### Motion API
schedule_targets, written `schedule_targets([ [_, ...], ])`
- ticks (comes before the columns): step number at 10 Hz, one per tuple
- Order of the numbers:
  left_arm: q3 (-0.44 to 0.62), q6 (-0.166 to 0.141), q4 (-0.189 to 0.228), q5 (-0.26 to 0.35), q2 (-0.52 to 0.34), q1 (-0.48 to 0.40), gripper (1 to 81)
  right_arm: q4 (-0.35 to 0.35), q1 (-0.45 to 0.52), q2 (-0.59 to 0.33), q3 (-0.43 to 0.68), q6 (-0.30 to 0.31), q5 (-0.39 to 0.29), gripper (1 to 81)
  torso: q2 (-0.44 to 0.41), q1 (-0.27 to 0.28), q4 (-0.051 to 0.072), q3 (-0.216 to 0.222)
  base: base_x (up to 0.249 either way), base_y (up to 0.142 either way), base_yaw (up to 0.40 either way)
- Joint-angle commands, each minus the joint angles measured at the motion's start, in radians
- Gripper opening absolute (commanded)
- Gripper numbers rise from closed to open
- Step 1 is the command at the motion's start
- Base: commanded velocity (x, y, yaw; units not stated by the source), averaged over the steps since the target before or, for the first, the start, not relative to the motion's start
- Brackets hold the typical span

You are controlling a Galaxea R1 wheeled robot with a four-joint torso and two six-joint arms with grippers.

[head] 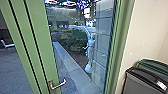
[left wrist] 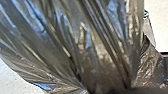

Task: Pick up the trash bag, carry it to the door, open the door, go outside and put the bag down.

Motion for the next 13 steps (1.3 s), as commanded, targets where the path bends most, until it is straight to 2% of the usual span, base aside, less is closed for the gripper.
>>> schedule_targets([
  [1, 0.001, 0.008, 0.004, 0.071, 0.003, -0.047, 1.0, 0.004, 0.038, 0.003, 0.0, 0.005, -0.054, 81.1, 0.0, 0.0, 0.0, 0.0, 0.0, 0.0, 0.0],
  [9, 0.009, 0.008, 0.006, 0.077, -0.006, -0.041, 1.0, 0.004, 0.032, -0.002, 0.011, 0.002, -0.044, 81.1, 0.0, 0.0, 0.0, 0.0, 0.0, 0.0, 0.116],
  [10, 0.024, 0.008, 0.006, 0.075, -0.015, -0.033, 1.0, 0.003, 0.028, -0.008, 0.02, 0.0, -0.019, 81.1, 0.0, 0.0, 0.0, 0.0, 0.0, 0.0, 0.144],
  [13, 0.125, 0.008, 0.004, 0.071, -0.074, -0.025, 1.0, -0.006, 0.026, -0.063, 0.115, -0.001, -0.019, 81.1, 0.0, 0.0, 0.0, 0.0, 0.0, 0.0, 0.143],
])
